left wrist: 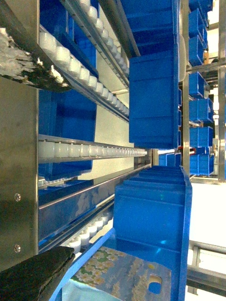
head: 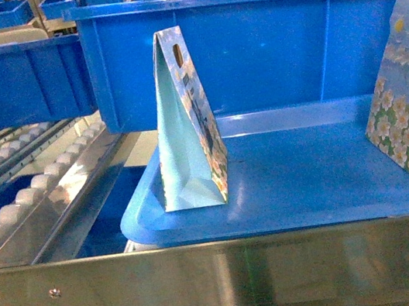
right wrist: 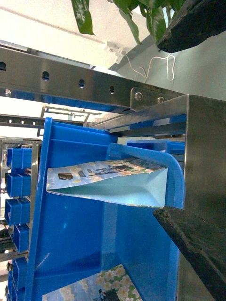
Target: Move flower gift bag to table near conveyor
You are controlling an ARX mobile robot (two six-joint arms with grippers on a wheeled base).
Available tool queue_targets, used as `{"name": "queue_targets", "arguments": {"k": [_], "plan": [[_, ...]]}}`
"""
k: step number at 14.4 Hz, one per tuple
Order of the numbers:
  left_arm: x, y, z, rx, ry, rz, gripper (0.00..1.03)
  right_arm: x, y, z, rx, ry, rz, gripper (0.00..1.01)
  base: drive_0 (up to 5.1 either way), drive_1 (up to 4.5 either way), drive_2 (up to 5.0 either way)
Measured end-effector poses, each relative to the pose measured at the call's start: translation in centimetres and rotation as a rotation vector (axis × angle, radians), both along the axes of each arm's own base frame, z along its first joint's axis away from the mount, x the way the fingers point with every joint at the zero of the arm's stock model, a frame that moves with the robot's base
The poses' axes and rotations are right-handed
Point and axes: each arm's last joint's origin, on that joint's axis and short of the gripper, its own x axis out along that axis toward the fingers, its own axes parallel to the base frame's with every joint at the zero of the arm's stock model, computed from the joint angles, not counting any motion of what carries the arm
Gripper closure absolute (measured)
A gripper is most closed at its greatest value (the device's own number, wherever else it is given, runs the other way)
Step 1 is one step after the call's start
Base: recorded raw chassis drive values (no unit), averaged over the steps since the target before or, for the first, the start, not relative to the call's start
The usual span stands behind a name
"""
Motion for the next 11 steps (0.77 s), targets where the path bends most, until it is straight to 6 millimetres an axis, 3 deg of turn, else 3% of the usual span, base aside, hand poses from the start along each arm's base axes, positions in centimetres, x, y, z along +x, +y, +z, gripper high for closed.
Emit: {"name": "queue_targets", "arguments": {"k": [11], "plan": [[0.0,0.0,0.0,0.0,0.0,0.0,0.05,0.0,0.0,0.0,0.0,0.0,0.0,0.03,0.0,0.0,0.0]]}}
